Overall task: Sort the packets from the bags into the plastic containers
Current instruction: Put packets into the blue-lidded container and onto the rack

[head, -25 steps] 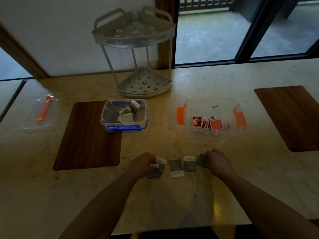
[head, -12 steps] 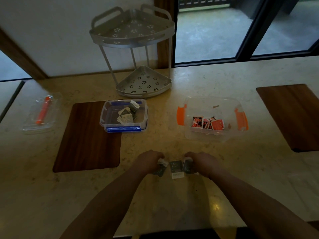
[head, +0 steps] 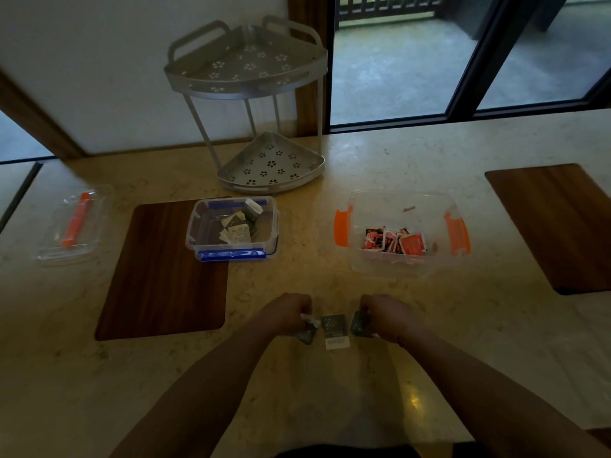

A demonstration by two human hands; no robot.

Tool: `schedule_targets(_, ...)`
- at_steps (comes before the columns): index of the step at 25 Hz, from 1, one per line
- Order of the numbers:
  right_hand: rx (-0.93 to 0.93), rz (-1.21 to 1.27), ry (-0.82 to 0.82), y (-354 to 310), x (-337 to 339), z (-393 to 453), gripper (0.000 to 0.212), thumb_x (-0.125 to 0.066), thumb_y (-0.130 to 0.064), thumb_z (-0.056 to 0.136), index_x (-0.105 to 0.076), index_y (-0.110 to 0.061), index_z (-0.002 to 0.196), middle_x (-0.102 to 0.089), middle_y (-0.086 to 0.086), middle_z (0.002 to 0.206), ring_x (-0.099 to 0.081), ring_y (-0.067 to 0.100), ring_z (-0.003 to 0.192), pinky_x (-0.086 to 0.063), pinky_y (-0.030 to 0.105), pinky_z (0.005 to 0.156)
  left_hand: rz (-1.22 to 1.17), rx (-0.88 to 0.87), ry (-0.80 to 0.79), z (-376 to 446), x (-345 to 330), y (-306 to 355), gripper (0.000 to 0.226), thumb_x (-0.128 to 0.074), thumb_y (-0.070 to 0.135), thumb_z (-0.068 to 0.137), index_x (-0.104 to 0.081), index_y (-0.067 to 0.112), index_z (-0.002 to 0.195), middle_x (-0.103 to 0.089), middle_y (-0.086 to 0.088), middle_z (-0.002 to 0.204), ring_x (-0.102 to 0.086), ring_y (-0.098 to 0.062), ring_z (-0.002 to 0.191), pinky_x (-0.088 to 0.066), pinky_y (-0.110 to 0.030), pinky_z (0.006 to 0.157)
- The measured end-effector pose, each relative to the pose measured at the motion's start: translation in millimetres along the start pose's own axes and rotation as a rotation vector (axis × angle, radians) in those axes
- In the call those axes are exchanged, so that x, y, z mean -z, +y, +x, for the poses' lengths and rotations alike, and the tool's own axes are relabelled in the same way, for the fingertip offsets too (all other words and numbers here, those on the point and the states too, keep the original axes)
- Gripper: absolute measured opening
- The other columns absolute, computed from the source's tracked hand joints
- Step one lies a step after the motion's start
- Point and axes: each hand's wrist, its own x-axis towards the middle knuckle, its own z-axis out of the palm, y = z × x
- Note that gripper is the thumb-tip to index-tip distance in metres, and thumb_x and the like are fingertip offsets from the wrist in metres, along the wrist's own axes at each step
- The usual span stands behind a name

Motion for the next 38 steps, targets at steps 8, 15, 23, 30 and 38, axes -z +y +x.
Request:
schedule_targets(8, -0.081, 0.172, -0.047, 22, 9, 2, 0.036, -0.068, -0.019, 0.084, -0.058, -0.020, 0.118, -0.062, 0.005, 0.118, -0.059, 0.023, 0.107, -0.053, 0.035, 0.085, -0.165, 0.035, -0.030, 16, -14, 45, 0.056, -0.067, 0.011, 0.085, -0.048, 0.021, 0.137, -0.052, -0.007, 0.138, -0.056, -0.023, 0.117, -0.053, -0.033, 0.089)
schedule_targets(15, -0.129, 0.111, 0.028, 37, 1, -3, 0.035, -0.065, -0.027, 0.084, -0.054, -0.019, 0.117, -0.064, 0.006, 0.114, -0.061, 0.022, 0.102, -0.053, 0.036, 0.081, 0.069, 0.006, 0.038, 12, -32, 53, 0.034, -0.065, 0.021, 0.086, -0.056, 0.015, 0.119, -0.051, -0.009, 0.121, -0.056, -0.026, 0.101, -0.051, -0.036, 0.082)
schedule_targets(23, -0.076, 0.126, 0.022, 42, 3, -3, 0.034, -0.065, -0.026, 0.083, -0.053, -0.019, 0.115, -0.065, 0.007, 0.111, -0.062, 0.025, 0.098, -0.056, 0.041, 0.081, -0.106, 0.132, 0.006, 10, -32, 56, 0.037, -0.067, 0.011, 0.082, -0.052, 0.017, 0.115, -0.057, -0.006, 0.116, -0.059, -0.022, 0.099, -0.057, -0.038, 0.083)
schedule_targets(30, -0.030, 0.174, -0.076, 41, 14, 0, 0.040, -0.065, -0.019, 0.085, -0.054, -0.018, 0.124, -0.060, 0.009, 0.123, -0.059, 0.024, 0.109, -0.054, 0.037, 0.086, -0.127, 0.171, -0.054, 7, -26, 54, 0.035, -0.065, 0.012, 0.087, -0.059, 0.015, 0.121, -0.059, -0.007, 0.122, -0.059, -0.019, 0.104, -0.054, -0.030, 0.085)
schedule_targets(38, 0.010, 0.236, -0.076, 1, 27, 7, 0.038, -0.068, -0.019, 0.084, -0.058, -0.016, 0.121, -0.059, 0.009, 0.125, -0.057, 0.025, 0.112, -0.052, 0.034, 0.086, -0.258, 0.117, -0.149, -5, 7, 31, 0.043, -0.063, 0.010, 0.089, -0.051, 0.010, 0.130, -0.050, -0.012, 0.132, -0.054, -0.028, 0.116, -0.051, -0.031, 0.087)
